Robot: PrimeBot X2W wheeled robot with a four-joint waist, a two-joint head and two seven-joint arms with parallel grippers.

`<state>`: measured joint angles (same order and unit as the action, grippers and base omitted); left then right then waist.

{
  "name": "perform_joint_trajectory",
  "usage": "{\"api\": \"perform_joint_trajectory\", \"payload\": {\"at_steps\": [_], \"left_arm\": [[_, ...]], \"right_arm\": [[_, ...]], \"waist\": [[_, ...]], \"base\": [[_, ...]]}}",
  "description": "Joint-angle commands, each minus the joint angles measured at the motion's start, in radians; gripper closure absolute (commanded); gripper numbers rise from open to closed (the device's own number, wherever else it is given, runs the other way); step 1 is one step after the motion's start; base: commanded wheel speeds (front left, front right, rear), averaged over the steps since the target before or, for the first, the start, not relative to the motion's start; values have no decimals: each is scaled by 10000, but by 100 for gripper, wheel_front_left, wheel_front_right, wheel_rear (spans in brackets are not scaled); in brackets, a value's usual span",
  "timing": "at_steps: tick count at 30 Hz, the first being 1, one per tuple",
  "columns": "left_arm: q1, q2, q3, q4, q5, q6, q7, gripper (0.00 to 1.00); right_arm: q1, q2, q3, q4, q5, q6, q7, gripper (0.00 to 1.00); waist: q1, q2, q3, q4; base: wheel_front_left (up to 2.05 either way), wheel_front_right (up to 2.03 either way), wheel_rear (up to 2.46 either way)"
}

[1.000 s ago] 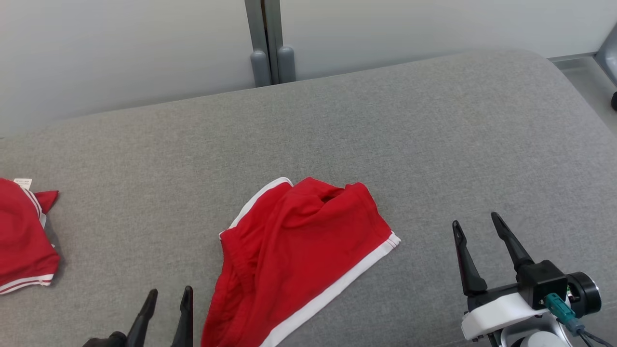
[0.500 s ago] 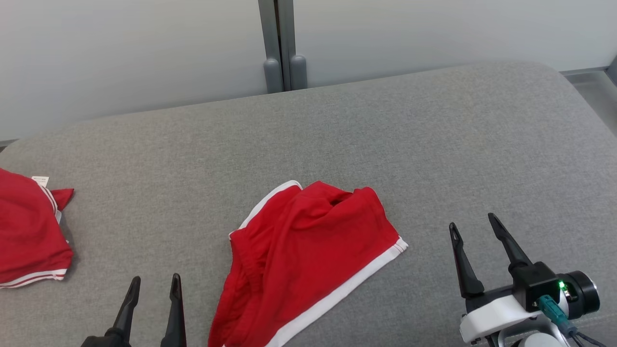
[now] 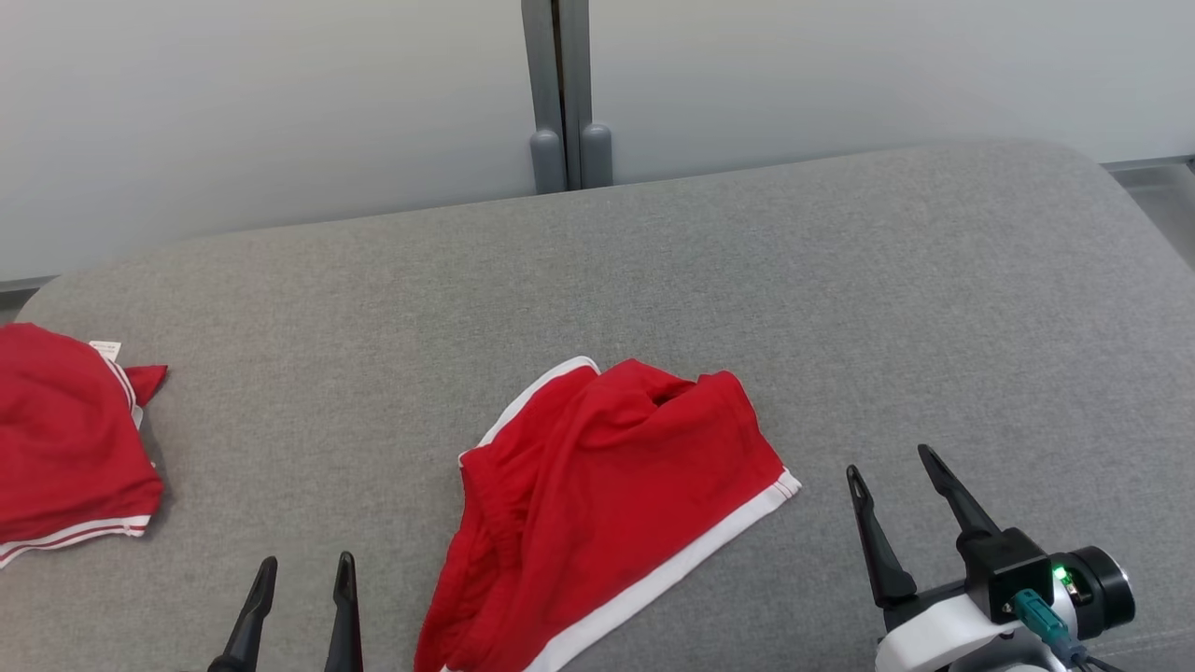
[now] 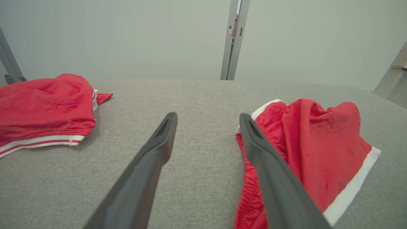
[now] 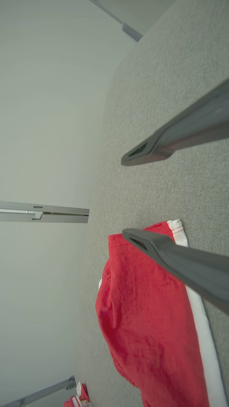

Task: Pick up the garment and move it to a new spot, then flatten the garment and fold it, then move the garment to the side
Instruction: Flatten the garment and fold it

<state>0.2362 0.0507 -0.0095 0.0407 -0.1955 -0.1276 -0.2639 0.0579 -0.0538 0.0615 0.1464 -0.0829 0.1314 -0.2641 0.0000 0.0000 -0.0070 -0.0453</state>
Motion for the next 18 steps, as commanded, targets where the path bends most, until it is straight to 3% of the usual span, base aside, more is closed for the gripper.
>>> {"api": "perform_joint_trajectory", "payload": {"at_steps": [1,14,18], "left_arm": [[163,0,28,-6,-99,-16,-6,0],[264,1,48,215,-31,-24,-7,0],[313,1,19,806,157,168,-5,0]], "right_arm": [[-8,-56,8,37,14,-14,-3,0],[-138,-11,-75,68,362,-14,-3,0],[-588,-54,-135,221,634,-14,-3,0]], "waist": [[0,0,-21,36],[0,0,-11,0],[0,0,-12,-99]], "base": [[0,0,0],[0,0,0],[0,0,0]]}}
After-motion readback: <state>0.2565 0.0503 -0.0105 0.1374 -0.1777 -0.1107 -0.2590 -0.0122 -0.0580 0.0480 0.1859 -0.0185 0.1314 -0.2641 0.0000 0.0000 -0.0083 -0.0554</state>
